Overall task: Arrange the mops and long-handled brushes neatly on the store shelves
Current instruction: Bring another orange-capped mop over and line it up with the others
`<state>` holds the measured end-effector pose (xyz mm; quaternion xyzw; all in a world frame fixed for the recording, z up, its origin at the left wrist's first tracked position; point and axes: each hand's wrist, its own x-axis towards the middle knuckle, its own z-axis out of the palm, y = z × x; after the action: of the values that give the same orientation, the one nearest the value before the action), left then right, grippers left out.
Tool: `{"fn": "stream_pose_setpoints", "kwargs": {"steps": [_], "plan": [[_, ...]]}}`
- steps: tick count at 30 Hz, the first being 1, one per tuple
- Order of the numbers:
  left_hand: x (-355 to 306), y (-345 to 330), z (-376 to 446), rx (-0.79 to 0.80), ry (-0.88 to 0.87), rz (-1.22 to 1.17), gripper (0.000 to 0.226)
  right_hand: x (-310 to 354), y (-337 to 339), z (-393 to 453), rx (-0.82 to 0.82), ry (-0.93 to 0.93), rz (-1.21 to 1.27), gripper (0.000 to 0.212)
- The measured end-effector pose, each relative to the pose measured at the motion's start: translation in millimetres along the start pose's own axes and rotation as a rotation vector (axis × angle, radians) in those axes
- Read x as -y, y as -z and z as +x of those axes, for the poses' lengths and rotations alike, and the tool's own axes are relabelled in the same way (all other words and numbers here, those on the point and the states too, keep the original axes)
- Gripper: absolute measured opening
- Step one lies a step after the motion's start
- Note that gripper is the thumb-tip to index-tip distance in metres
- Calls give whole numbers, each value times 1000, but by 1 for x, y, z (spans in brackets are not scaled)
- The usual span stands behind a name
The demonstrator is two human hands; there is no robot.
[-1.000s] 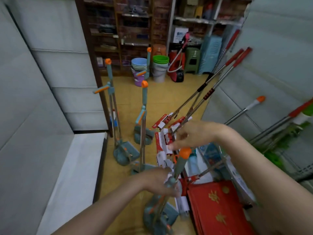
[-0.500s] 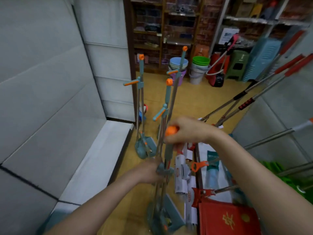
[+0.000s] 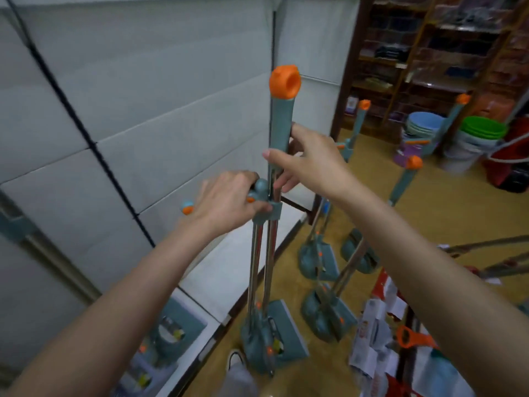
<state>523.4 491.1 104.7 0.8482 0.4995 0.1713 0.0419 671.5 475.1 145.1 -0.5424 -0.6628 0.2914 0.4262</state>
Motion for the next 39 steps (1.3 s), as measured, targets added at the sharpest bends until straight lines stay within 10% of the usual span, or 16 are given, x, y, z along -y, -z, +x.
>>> {"fn": "stream_pose_setpoints", "kwargs": {"steps": [21,39], "plan": [[283,23,19,-117,522,153,33,28,-251,222,487,306,-69,18],[351,12,30,-35,668,93,36,20,-317,272,618,277,-118,22]]}}
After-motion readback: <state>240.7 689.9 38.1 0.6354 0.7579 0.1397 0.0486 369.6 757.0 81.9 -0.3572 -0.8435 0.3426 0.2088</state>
